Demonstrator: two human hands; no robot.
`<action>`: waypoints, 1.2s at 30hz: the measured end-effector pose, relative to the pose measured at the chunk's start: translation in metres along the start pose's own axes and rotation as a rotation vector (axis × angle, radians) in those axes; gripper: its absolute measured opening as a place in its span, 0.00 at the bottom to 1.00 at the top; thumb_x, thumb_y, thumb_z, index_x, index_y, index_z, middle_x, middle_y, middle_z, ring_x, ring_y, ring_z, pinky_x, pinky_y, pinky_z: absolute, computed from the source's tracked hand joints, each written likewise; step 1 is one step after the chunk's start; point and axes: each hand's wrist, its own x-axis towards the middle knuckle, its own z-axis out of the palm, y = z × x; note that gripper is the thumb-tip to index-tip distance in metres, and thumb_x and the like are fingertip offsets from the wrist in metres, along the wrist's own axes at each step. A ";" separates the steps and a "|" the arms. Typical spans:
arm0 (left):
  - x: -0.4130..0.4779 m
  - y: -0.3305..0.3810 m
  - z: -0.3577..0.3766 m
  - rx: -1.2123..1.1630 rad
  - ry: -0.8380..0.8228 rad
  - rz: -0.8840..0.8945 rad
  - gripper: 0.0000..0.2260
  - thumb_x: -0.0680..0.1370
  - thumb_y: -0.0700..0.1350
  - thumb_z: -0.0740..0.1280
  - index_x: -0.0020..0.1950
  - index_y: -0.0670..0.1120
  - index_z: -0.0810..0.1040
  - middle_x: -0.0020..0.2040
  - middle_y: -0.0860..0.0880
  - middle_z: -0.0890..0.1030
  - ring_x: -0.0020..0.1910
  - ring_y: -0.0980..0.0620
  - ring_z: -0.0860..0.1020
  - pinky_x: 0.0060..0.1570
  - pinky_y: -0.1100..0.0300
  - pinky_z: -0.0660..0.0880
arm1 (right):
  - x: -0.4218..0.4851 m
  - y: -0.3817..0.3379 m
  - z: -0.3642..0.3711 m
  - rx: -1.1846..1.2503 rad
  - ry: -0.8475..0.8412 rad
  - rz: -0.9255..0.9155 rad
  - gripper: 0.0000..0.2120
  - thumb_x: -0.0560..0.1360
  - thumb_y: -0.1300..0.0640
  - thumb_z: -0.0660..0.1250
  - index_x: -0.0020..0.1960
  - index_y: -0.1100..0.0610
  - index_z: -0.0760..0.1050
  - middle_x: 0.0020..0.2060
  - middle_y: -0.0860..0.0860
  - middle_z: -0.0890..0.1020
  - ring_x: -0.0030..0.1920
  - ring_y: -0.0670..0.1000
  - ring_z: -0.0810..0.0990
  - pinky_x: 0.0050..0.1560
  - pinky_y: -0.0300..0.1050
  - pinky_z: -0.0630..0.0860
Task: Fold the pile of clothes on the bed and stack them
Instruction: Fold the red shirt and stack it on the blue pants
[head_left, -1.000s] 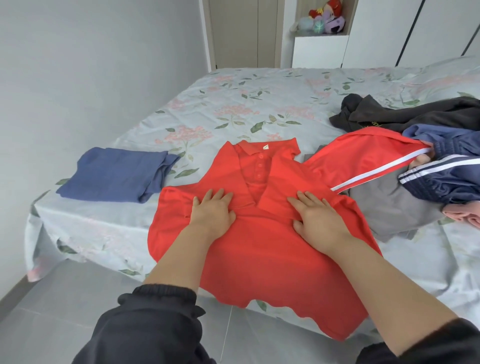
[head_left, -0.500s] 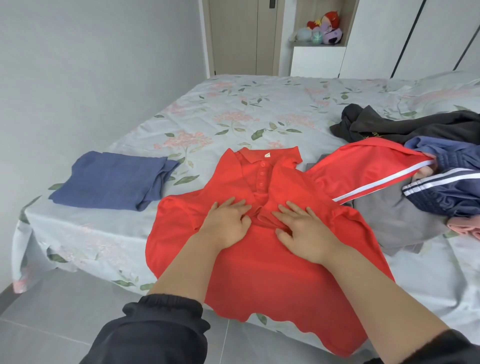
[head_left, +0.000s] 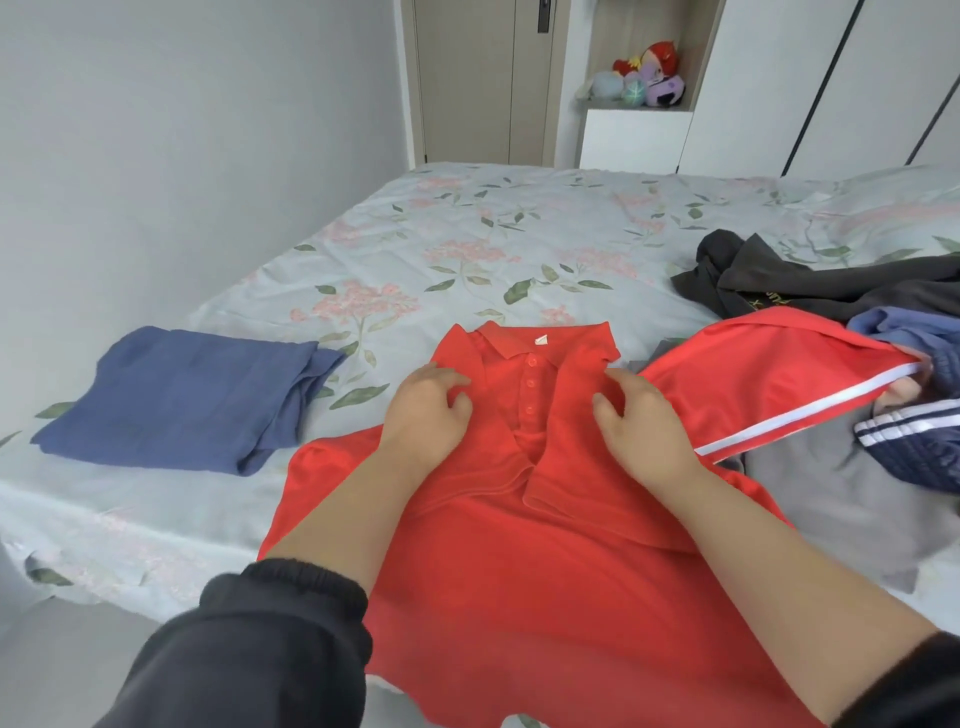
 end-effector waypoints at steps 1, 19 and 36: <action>0.010 -0.001 0.002 -0.010 0.015 0.003 0.14 0.76 0.39 0.63 0.61 0.42 0.79 0.64 0.43 0.77 0.68 0.47 0.69 0.66 0.62 0.60 | 0.013 0.002 0.001 0.057 0.008 0.083 0.18 0.79 0.57 0.61 0.64 0.65 0.73 0.62 0.61 0.77 0.64 0.59 0.74 0.60 0.43 0.65; 0.119 -0.007 0.025 -0.462 0.095 -0.416 0.11 0.74 0.38 0.67 0.32 0.46 0.74 0.30 0.48 0.72 0.31 0.50 0.71 0.34 0.58 0.69 | 0.106 0.021 0.024 0.686 0.061 0.505 0.12 0.71 0.71 0.67 0.33 0.58 0.74 0.29 0.54 0.75 0.21 0.43 0.71 0.24 0.34 0.71; -0.058 -0.004 -0.049 -0.524 0.128 -0.501 0.14 0.74 0.32 0.61 0.50 0.46 0.82 0.32 0.51 0.75 0.27 0.58 0.69 0.27 0.68 0.66 | -0.067 -0.012 -0.040 0.175 0.172 0.004 0.16 0.67 0.75 0.64 0.46 0.61 0.84 0.46 0.52 0.78 0.51 0.49 0.75 0.57 0.35 0.65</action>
